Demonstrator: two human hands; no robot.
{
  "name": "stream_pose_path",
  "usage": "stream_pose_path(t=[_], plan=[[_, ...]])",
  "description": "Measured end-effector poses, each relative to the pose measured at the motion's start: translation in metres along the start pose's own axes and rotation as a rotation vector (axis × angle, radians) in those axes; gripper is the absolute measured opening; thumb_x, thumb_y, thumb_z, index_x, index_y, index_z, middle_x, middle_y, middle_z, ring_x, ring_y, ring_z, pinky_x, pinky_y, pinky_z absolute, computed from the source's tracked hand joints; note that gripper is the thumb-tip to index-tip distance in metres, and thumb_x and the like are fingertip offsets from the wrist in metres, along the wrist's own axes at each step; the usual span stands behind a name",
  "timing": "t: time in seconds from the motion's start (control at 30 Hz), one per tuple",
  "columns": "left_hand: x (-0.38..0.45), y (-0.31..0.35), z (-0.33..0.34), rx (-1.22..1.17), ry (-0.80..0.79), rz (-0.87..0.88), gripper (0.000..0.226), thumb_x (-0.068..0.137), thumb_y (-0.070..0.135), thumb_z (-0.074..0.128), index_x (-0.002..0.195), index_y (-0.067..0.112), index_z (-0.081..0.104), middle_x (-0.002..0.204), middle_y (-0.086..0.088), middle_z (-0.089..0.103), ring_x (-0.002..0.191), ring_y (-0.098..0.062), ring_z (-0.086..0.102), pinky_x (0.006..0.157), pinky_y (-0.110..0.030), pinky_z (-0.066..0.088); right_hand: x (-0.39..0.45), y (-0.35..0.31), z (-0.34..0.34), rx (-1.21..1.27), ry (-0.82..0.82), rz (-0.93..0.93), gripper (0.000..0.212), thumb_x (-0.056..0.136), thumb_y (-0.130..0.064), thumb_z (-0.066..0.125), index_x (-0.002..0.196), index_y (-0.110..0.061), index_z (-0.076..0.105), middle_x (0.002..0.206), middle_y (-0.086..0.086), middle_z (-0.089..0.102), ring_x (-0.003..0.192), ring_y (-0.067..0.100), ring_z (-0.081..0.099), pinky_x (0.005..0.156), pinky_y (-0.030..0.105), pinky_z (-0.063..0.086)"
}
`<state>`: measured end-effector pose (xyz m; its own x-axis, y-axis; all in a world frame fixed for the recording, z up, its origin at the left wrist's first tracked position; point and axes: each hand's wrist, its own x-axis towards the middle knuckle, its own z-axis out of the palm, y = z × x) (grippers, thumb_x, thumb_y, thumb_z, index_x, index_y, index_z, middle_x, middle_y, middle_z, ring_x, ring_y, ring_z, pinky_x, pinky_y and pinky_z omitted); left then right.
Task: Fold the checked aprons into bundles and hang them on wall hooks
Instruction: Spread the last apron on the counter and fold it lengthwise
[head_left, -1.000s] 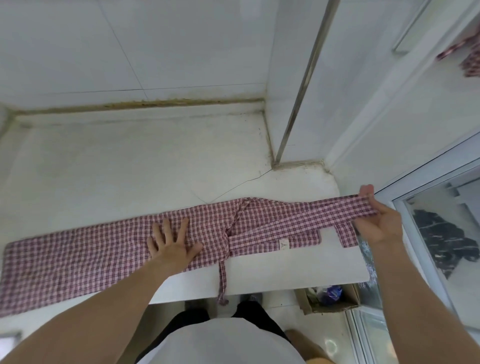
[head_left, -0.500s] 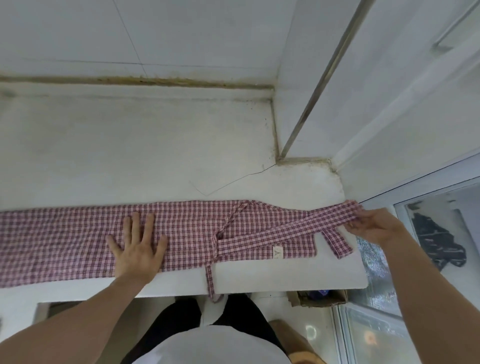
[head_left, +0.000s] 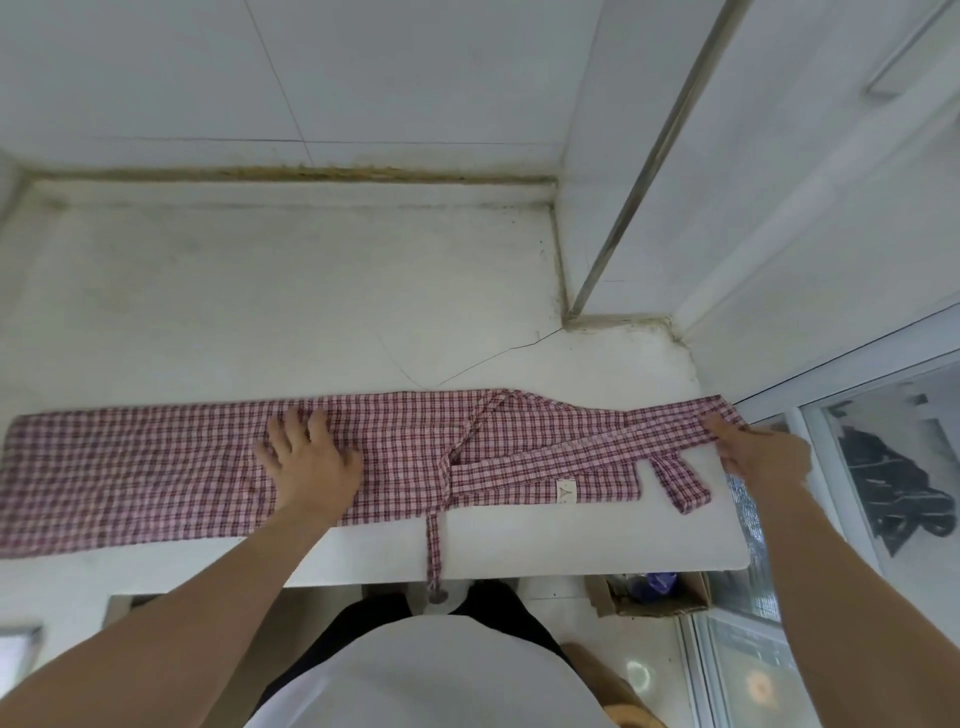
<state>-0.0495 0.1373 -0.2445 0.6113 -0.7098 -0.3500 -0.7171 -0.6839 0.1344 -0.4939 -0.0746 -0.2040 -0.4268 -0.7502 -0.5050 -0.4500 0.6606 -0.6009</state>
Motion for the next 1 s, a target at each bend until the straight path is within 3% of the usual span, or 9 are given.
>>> stream_pose_path(t=[0.07, 0.13, 0.27, 0.33, 0.43, 0.57, 0.73, 0.83, 1.0], plan=[[-0.009, 0.016, 0.001, -0.042, 0.105, 0.145, 0.063, 0.098, 0.038, 0.037, 0.152, 0.009, 0.024, 0.163, -0.017, 0.014, 0.152, -0.035, 0.004, 0.121, -0.059, -0.001, -0.013, -0.001, 0.009, -0.133, 0.305, -0.121, 0.037, 0.087, -0.03, 0.069, 0.1, 0.005, 0.066, 0.095, 0.023, 0.068, 0.085, 0.037, 0.07, 0.075, 0.044, 0.058], [-0.018, 0.035, 0.009, -0.027, 0.125, 0.308, 0.064, 0.099, 0.043, 0.022, 0.156, 0.013, 0.019, 0.164, -0.011, 0.013, 0.153, -0.029, 0.003, 0.121, -0.053, -0.005, -0.04, -0.008, 0.032, -0.134, 0.437, -0.461, 0.023, 0.087, -0.015, 0.061, 0.097, 0.006, 0.064, 0.09, 0.017, 0.064, 0.08, 0.031, 0.064, 0.069, 0.035, 0.052], [-0.029, 0.06, 0.033, 0.09, -0.014, 0.437, 0.067, 0.096, 0.051, -0.005, 0.158, 0.026, -0.009, 0.165, -0.003, -0.018, 0.149, -0.022, -0.024, 0.12, -0.055, -0.012, -0.116, 0.003, 0.111, -0.302, -0.146, -0.962, 0.032, 0.095, -0.021, 0.06, 0.125, -0.01, 0.058, 0.129, 0.007, 0.054, 0.117, 0.011, 0.042, 0.106, 0.035, 0.039], [-0.032, 0.06, 0.044, 0.161, -0.061, 0.436, 0.066, 0.094, 0.053, -0.012, 0.155, 0.028, -0.02, 0.16, -0.004, -0.032, 0.145, -0.023, -0.035, 0.118, -0.059, -0.013, -0.127, 0.016, 0.143, -0.497, -0.407, -1.07, 0.049, 0.103, -0.041, 0.046, 0.149, -0.025, 0.04, 0.159, 0.001, 0.028, 0.148, 0.018, 0.017, 0.122, 0.045, 0.013], [-0.03, 0.061, 0.049, 0.213, -0.088, 0.41, 0.065, 0.092, 0.057, -0.013, 0.149, 0.03, -0.033, 0.154, -0.005, -0.042, 0.141, -0.028, -0.041, 0.115, -0.063, -0.016, -0.116, 0.028, 0.157, -0.88, -0.415, -0.999, 0.063, 0.099, -0.066, 0.014, 0.157, -0.042, 0.001, 0.164, -0.011, -0.018, 0.149, 0.017, -0.026, 0.116, 0.059, -0.018], [-0.031, 0.06, 0.048, 0.241, -0.094, 0.397, 0.065, 0.092, 0.06, -0.012, 0.144, 0.032, -0.039, 0.153, -0.006, -0.044, 0.141, -0.034, -0.038, 0.112, -0.068, -0.014, -0.087, 0.041, 0.13, -1.052, -0.23, -0.849, 0.07, 0.091, -0.077, -0.002, 0.15, -0.046, -0.021, 0.158, -0.009, -0.035, 0.144, 0.019, -0.036, 0.109, 0.06, -0.029], [-0.029, 0.054, 0.047, 0.217, -0.115, 0.466, 0.063, 0.093, 0.059, -0.013, 0.145, 0.034, -0.037, 0.152, 0.0, -0.046, 0.14, -0.026, -0.042, 0.114, -0.06, -0.021, -0.056, 0.045, 0.089, -1.039, -0.151, -0.677, 0.069, 0.089, -0.076, -0.007, 0.15, -0.048, -0.021, 0.161, -0.003, -0.028, 0.147, 0.023, -0.029, 0.116, 0.06, -0.017], [-0.024, 0.023, 0.042, 0.137, -0.095, 0.568, 0.069, 0.093, 0.061, -0.016, 0.155, 0.031, -0.015, 0.163, 0.002, -0.024, 0.147, -0.016, -0.029, 0.119, -0.042, -0.02, -0.05, 0.042, 0.077, -1.054, -0.201, -0.675, 0.075, 0.081, -0.078, -0.014, 0.148, -0.049, -0.022, 0.159, -0.005, -0.031, 0.146, 0.021, -0.03, 0.113, 0.058, -0.02], [-0.009, -0.065, 0.014, 0.144, -0.044, 0.393, 0.073, 0.093, 0.062, -0.009, 0.158, 0.029, -0.001, 0.166, 0.0, -0.005, 0.151, -0.017, -0.014, 0.121, -0.04, -0.015, -0.036, 0.034, 0.054, -1.153, -0.217, -0.61, 0.069, 0.089, -0.078, -0.004, 0.149, -0.048, -0.021, 0.161, -0.003, -0.028, 0.149, 0.026, -0.025, 0.113, 0.06, -0.015]])
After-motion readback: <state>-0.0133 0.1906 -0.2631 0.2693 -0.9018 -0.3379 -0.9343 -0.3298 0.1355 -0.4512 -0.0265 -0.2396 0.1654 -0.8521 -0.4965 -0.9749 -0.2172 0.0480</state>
